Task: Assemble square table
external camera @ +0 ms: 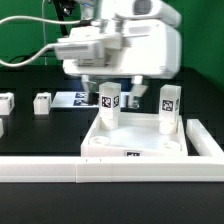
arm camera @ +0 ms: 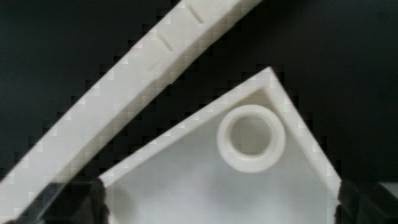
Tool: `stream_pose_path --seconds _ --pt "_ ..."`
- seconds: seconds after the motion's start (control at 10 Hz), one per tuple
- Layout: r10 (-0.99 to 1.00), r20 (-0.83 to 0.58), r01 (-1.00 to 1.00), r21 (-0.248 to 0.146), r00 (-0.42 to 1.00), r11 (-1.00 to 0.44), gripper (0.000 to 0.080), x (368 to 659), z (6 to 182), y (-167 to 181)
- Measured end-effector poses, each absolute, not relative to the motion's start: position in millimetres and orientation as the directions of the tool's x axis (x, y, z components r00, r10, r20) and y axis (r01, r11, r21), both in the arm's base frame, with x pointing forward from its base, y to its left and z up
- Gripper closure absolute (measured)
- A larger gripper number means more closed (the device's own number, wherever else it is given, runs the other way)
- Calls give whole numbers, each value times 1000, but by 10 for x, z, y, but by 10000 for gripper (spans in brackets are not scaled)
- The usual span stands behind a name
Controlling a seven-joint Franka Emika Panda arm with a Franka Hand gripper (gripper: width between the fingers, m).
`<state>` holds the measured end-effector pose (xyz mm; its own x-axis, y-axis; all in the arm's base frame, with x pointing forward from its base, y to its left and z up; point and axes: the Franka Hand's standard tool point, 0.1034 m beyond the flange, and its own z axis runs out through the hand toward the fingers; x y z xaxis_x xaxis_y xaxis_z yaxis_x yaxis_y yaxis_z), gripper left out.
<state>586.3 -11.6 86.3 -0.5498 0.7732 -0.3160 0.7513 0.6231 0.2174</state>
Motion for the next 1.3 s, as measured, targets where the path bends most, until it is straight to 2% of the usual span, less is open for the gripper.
stream_pose_path --seconds 0.2,0.3,0.4,0.6,1.1,1.3 --pt "867 -271 831 274 -417 485 150 5783 819 -250" --pt "898 -253 861 281 -359 423 150 5741 791 -335" --pt "918 -254 884 282 -306 373 150 5783 857 -510" --pt "937 -242 900 296 -253 320 150 5776 875 -650" --pt "991 -129 935 354 40 8 150 5804 869 -628" --pt "971 -44 905 374 236 -203 150 5750 847 -708"
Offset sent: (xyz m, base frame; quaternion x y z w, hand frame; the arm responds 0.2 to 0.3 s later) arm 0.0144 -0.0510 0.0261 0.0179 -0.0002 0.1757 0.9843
